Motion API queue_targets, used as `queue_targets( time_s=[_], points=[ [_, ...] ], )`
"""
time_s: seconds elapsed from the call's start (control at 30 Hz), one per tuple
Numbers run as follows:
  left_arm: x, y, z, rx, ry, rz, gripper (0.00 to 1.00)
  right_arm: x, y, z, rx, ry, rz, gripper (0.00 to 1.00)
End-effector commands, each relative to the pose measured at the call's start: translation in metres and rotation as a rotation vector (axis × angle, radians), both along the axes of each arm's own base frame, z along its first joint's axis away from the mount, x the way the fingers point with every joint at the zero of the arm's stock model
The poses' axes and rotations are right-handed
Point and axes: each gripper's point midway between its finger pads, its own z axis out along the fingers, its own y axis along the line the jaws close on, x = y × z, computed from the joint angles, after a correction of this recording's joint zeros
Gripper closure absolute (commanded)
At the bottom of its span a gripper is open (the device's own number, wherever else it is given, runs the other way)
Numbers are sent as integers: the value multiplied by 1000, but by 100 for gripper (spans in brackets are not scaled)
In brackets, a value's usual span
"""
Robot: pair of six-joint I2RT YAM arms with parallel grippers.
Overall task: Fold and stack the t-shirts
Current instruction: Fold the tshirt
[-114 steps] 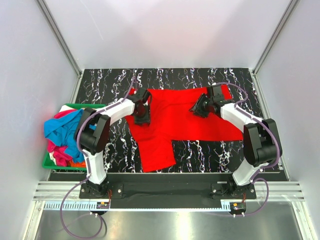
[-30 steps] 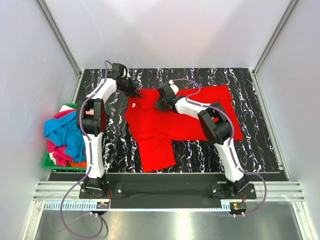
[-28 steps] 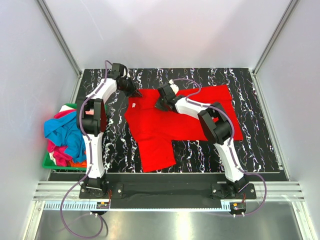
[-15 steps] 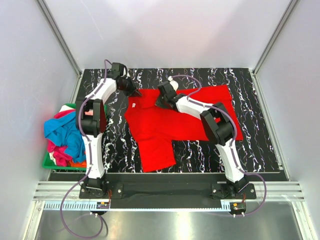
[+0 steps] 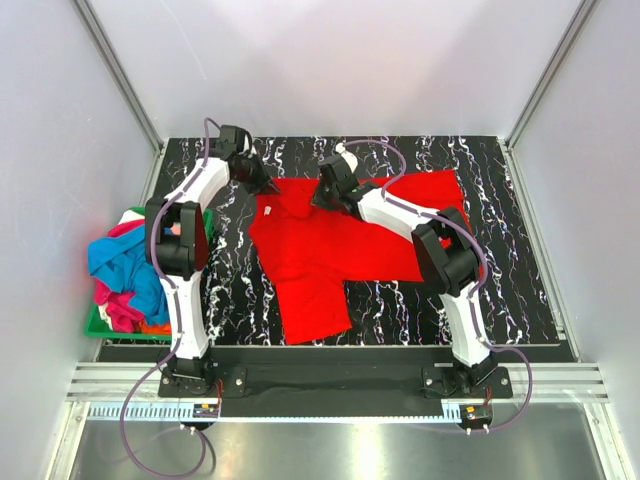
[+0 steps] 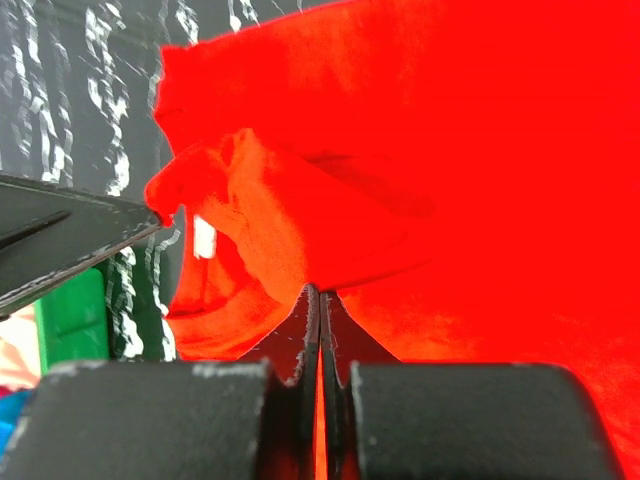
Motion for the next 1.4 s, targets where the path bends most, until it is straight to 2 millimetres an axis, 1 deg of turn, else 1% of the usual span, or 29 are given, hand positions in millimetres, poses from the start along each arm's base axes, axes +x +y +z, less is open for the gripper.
queue_targets(
  time_s=[0.0, 0.03, 0.07, 0.1, 0.13, 0.17, 0.2, 0.23, 0.27, 0.3, 0.33, 0.4, 0.47, 0.53, 0.6, 0.77, 0.93, 0.97, 1.03, 1.17, 1.23, 1.37],
  points=[
    [-3, 6, 21, 28, -61, -1, 100, -1, 1, 13, -10, -9, 62, 99],
    [-2, 8, 15, 37, -53, 0, 100, 5, 0, 14, -11, -9, 65, 97],
    [-1, 8, 10, 41, -46, 1, 100, 5, -1, -1, -31, 24, 79, 91],
    [1, 9, 9, 43, -47, 2, 100, 6, 0, -4, -28, 36, 104, 87],
    [3, 8, 2, 38, -36, -3, 100, 9, -2, -5, -32, 35, 106, 83],
    [8, 6, 4, 33, -44, -7, 100, 11, -2, -5, -35, 37, 107, 78],
    [10, 6, 3, 25, -42, -6, 100, 8, 2, -4, -24, 42, 134, 71],
    [11, 5, -2, 28, -33, -7, 100, 5, 3, -3, -17, 48, 143, 69],
    [15, 6, 1, 26, -42, -2, 100, 3, 4, 1, -7, 49, 147, 67],
    [16, 5, 0, 27, -43, -2, 100, 1, 5, 1, 2, 54, 147, 64],
    [17, 6, -1, 28, -41, 1, 100, -2, 5, -1, -2, 59, 148, 63],
    [19, 5, 0, 26, -45, 4, 100, -5, 6, -1, -1, 61, 145, 63],
    [21, 5, 0, 27, -48, 5, 100, -8, 5, -5, 2, 69, 135, 66],
    [22, 6, -1, 30, -46, 5, 100, -11, 8, -9, 20, 83, 124, 66],
    [23, 6, -2, 35, -47, 7, 100, -12, 13, -12, 29, 84, 116, 66],
    [23, 5, -5, 29, -42, 2, 100, -12, 16, -29, 16, 103, 92, 64],
    [24, 6, -7, 36, -43, 3, 100, -9, 23, -36, 34, 107, 83, 64],
    [24, 6, -7, 35, -40, 4, 100, -6, 20, -40, 21, 104, 61, 64],
    [23, 5, -7, 34, -42, 2, 100, -7, 19, -44, 21, 114, 45, 63],
    [24, 5, -6, 35, -44, 3, 100, -7, 15, -47, 10, 113, 16, 62],
    [24, 4, -7, 34, -42, 1, 100, -5, 16, -46, 13, 110, 16, 62],
    [23, 4, -7, 32, -41, 3, 100, -4, 18, -54, 10, 121, 16, 62]
  ],
)
